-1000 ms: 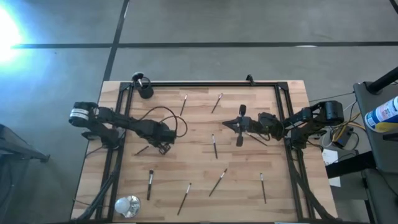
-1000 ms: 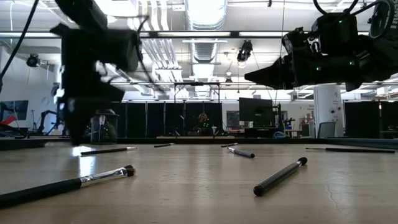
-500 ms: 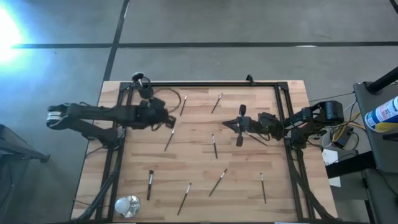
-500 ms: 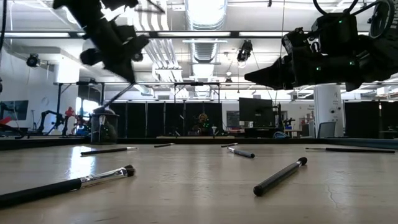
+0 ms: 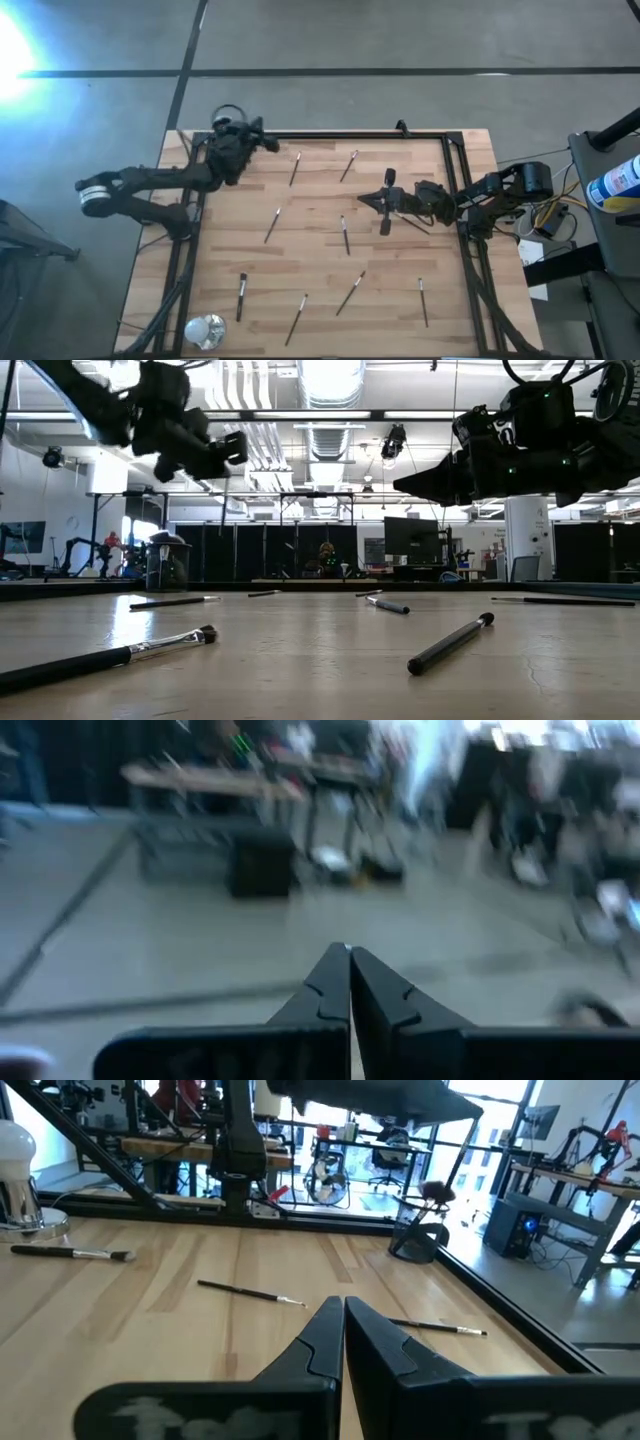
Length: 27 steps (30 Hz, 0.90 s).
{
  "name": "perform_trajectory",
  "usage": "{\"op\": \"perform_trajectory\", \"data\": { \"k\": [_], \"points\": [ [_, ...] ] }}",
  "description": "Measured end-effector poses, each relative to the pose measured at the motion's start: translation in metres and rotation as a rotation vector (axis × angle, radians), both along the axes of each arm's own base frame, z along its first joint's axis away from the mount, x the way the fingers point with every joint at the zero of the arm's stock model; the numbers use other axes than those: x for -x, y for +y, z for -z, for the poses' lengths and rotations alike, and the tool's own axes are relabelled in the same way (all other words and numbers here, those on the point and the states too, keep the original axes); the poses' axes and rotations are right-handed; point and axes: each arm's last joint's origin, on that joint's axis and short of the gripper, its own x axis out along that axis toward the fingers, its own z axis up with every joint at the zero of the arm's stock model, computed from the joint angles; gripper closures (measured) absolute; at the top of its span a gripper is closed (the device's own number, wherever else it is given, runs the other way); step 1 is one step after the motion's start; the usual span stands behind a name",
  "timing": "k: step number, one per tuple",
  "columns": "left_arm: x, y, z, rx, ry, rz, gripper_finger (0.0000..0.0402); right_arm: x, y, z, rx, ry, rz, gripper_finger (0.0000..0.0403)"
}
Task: Put items in baskets/containers
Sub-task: Put the black eyeshadow brush into the black pen holder
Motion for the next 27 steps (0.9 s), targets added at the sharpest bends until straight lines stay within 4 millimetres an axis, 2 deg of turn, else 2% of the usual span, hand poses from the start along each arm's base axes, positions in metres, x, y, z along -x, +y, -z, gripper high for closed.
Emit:
{"op": "perform_trajectory", "data": {
  "k": [7,15,17,22,27],
  "points": [
    [0.036,0.016,0.013,-0.073,-0.052,-0.172,0.0401,0.001,0.0,0.001,-0.007,0.002,0.0,0.0394],
    [0.05,0.019,-0.007,-0.12,-0.014,-0.283,0.0401,0.001,0.0,0.001,-0.005,0.003,0.003,0.0394],
    [0.055,0.021,-0.006,-0.098,0.007,-0.31,0.0401,0.001,0.0,0.001,-0.005,0.003,0.002,0.0394],
    [0.067,0.029,0.009,-0.001,0.0,-0.36,0.0401,0.001,0.0,0.001,-0.005,0.005,0.002,0.0394],
    [0.07,0.036,0.028,0.076,-0.003,-0.353,0.0401,0.001,0.0,0.002,-0.005,0.01,0.002,0.0394]
  ]
}}
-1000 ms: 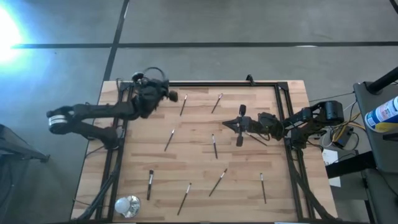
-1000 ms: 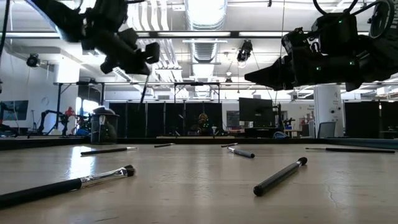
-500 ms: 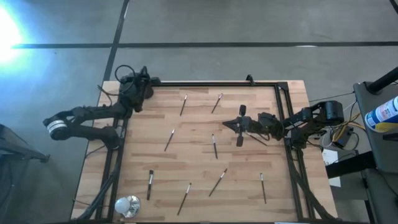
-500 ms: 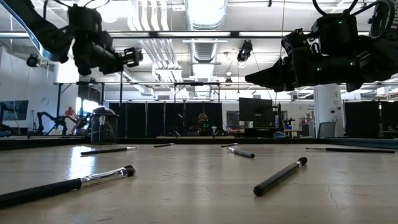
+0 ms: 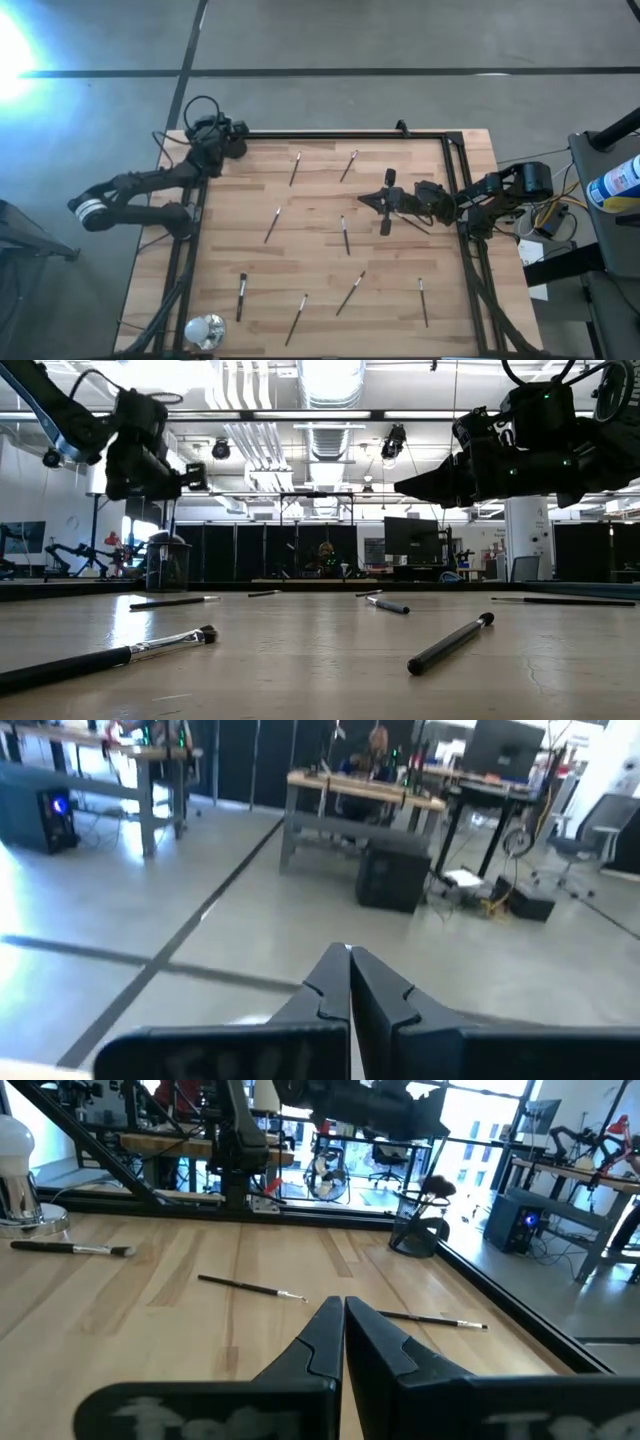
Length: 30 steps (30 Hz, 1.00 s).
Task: Put items in baskets/containers
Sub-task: Put the black eyeshadow brush into the black pen holder
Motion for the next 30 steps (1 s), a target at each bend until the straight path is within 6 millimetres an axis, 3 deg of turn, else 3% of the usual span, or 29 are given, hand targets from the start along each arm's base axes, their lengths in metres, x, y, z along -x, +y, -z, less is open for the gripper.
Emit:
{"op": "perform_trajectory", "data": {
  "k": [14,21,30],
  "points": [
    [-0.003,0.007,0.039,0.118,0.025,-0.015,0.0401,0.0,0.0,0.0,-0.002,0.0,-0.002,0.0394],
    [-0.005,0.009,0.044,0.111,0.004,-0.017,0.04,0.0,0.0,0.0,-0.003,-0.001,-0.002,0.0394],
    [-0.006,0.008,0.045,0.12,-0.021,0.016,0.0368,0.0,0.0,0.0,0.0,0.0,-0.001,0.0394]
  ]
}}
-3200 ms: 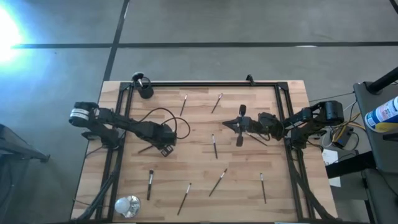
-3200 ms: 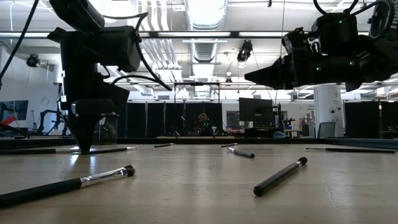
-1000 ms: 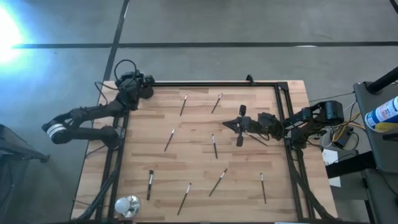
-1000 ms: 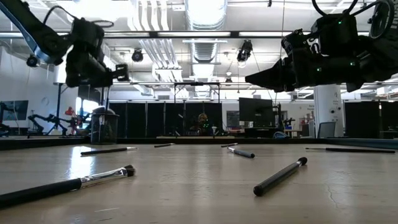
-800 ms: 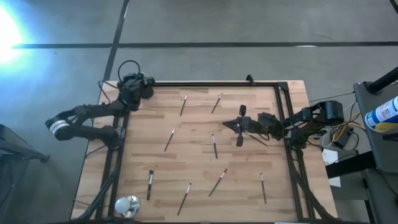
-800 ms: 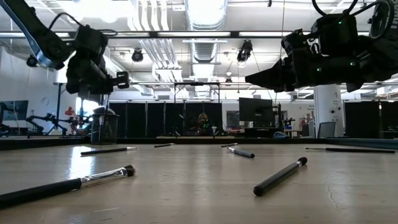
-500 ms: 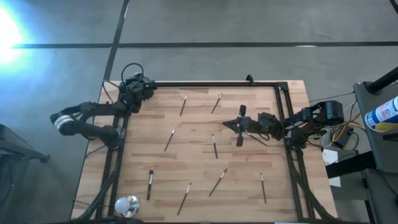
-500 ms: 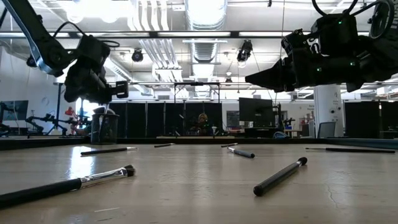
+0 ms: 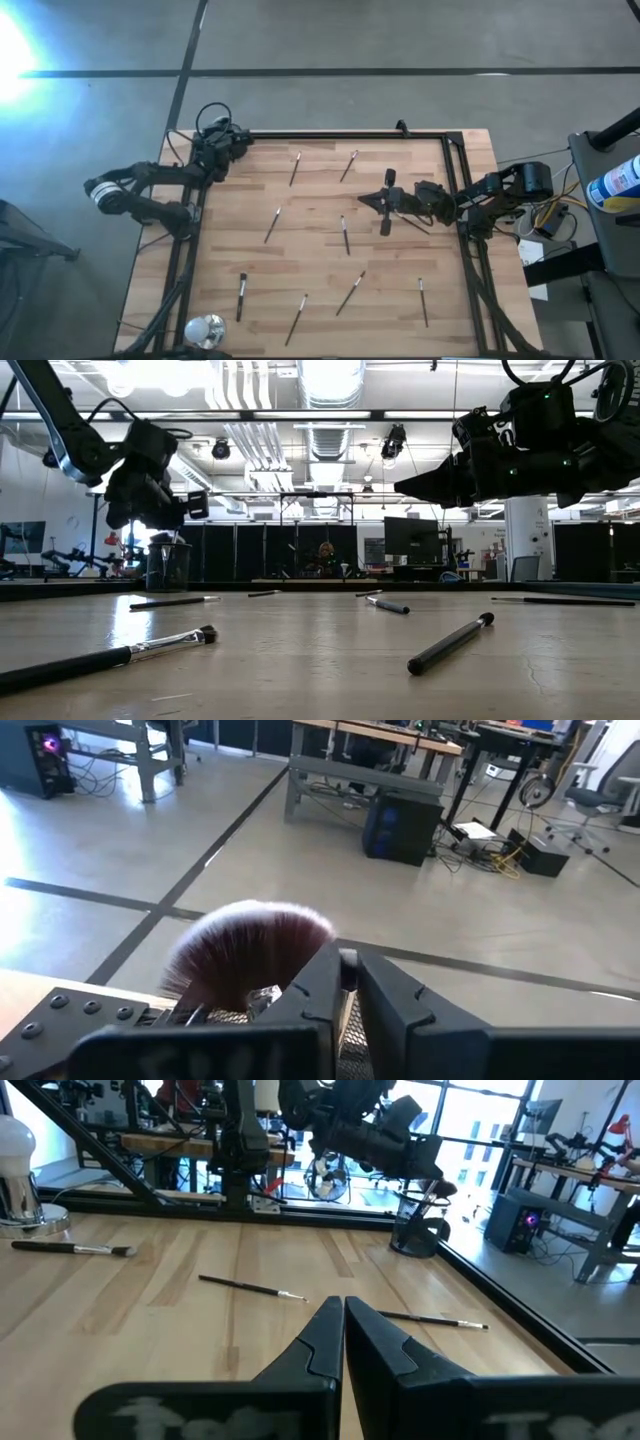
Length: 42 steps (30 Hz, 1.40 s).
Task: Put items in baskets/containers
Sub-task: Put the black eyeshadow brush into the black pen holder
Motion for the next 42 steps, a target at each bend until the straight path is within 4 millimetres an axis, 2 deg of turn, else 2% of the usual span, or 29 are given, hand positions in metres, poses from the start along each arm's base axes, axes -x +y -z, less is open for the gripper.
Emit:
{"op": "perform_trajectory", "data": {
  "k": [9,16,20,25,30,35,42],
  "points": [
    [0.005,-0.006,-0.014,-0.03,0.023,0.013,0.036,0.0,0.0,0.0,-0.003,0.0,0.002,0.0394],
    [0.008,-0.019,-0.032,-0.044,0.021,0.189,0.0369,0.0,0.0,0.002,-0.012,0.023,0.007,0.0394],
    [-0.001,-0.033,-0.038,-0.067,0.033,0.347,0.0395,0.0,-0.001,0.003,-0.025,0.03,0.012,0.0394],
    [-0.029,-0.056,-0.032,-0.065,0.085,0.567,0.04,-0.009,-0.005,-0.001,-0.105,0.031,0.052,0.0394],
    [-0.059,-0.08,-0.02,-0.104,0.162,0.751,0.0401,-0.023,-0.008,0.002,-0.104,0.191,0.059,0.0394],
    [-0.083,-0.09,-0.011,-0.19,0.098,0.968,0.0401,-0.027,-0.015,-0.007,-0.148,0.371,0.109,0.0394],
    [-0.099,-0.089,0.008,-0.257,0.014,1.164,0.0401,0.0,-0.015,-0.036,-0.343,0.769,0.258,0.0394]
  ]
}}
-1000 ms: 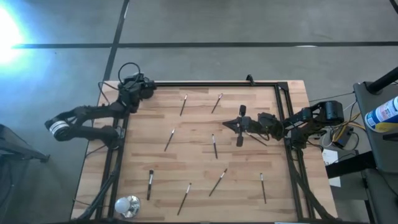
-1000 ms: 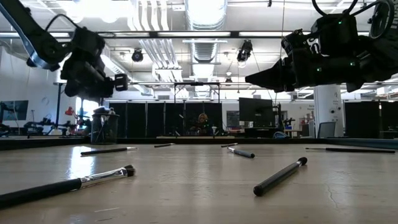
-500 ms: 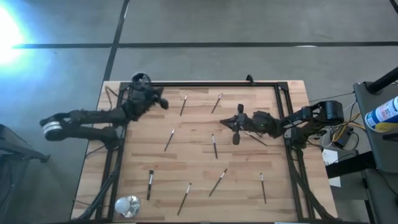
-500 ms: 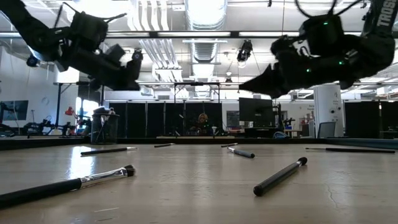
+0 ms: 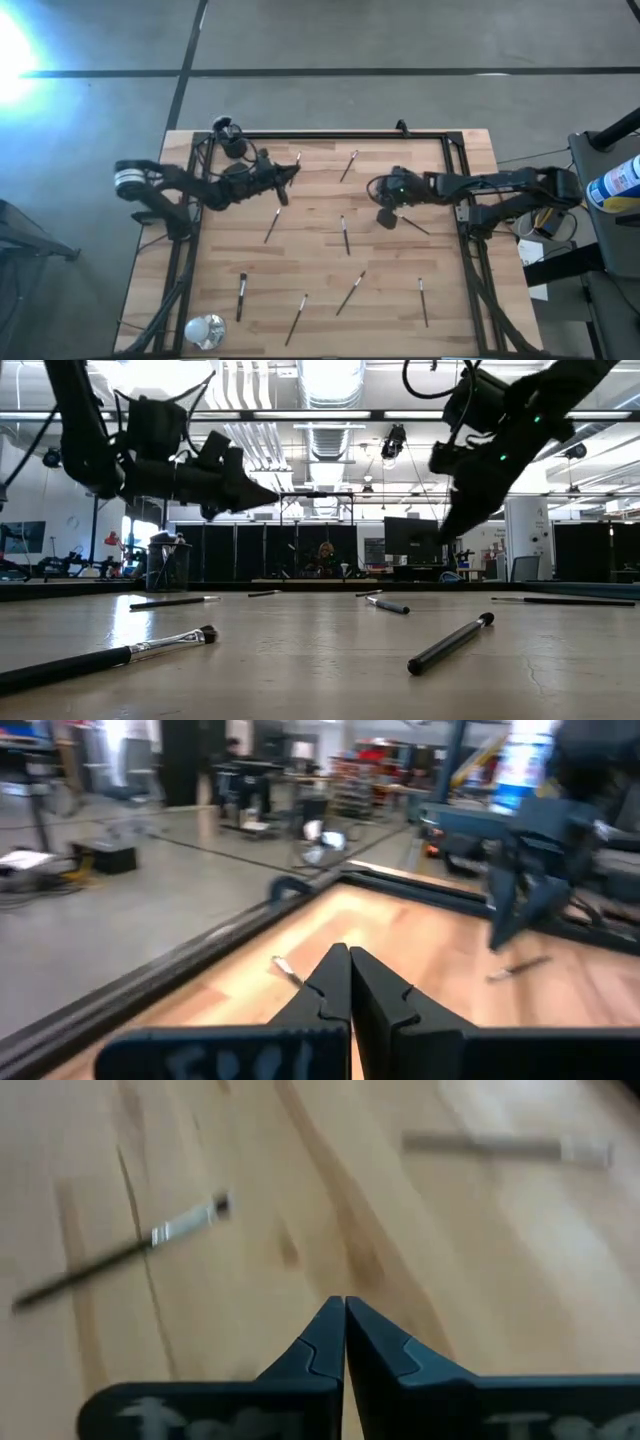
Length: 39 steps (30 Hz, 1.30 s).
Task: Put items in baskets/containers
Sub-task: Put the black eyeshadow brush into the black pen holder
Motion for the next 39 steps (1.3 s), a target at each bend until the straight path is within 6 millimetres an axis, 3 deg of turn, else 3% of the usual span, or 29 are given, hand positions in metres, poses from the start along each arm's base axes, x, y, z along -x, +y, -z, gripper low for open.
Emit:
{"op": "perform_trajectory", "data": {
  "k": [4,9,17,22,29,39],
  "points": [
    [-0.007,0.001,0.01,0.007,0.014,0.048,0.0401,0.017,0.004,-0.001,-0.082,0.121,0.082,0.0393],
    [-0.015,0.004,0.014,0.033,0.014,0.053,0.0401,0.031,0.006,0.014,-0.148,0.235,0.169,0.0364],
    [-0.019,0.005,0.012,0.038,0.006,0.083,0.0401,0.029,-0.002,0.029,-0.197,0.298,0.229,0.0282],
    [-0.019,0.005,0.012,0.037,0.003,0.083,0.0401,0.025,-0.005,0.043,-0.216,0.368,0.211,0.0265],
    [-0.019,0.005,0.012,0.04,0.002,0.083,0.0401,0.019,-0.006,0.052,-0.215,0.415,0.19,0.0288],
    [-0.019,0.006,0.013,0.098,-0.001,0.067,0.0401,0.015,-0.007,0.051,-0.216,0.4,0.127,0.0383]
  ]
}}
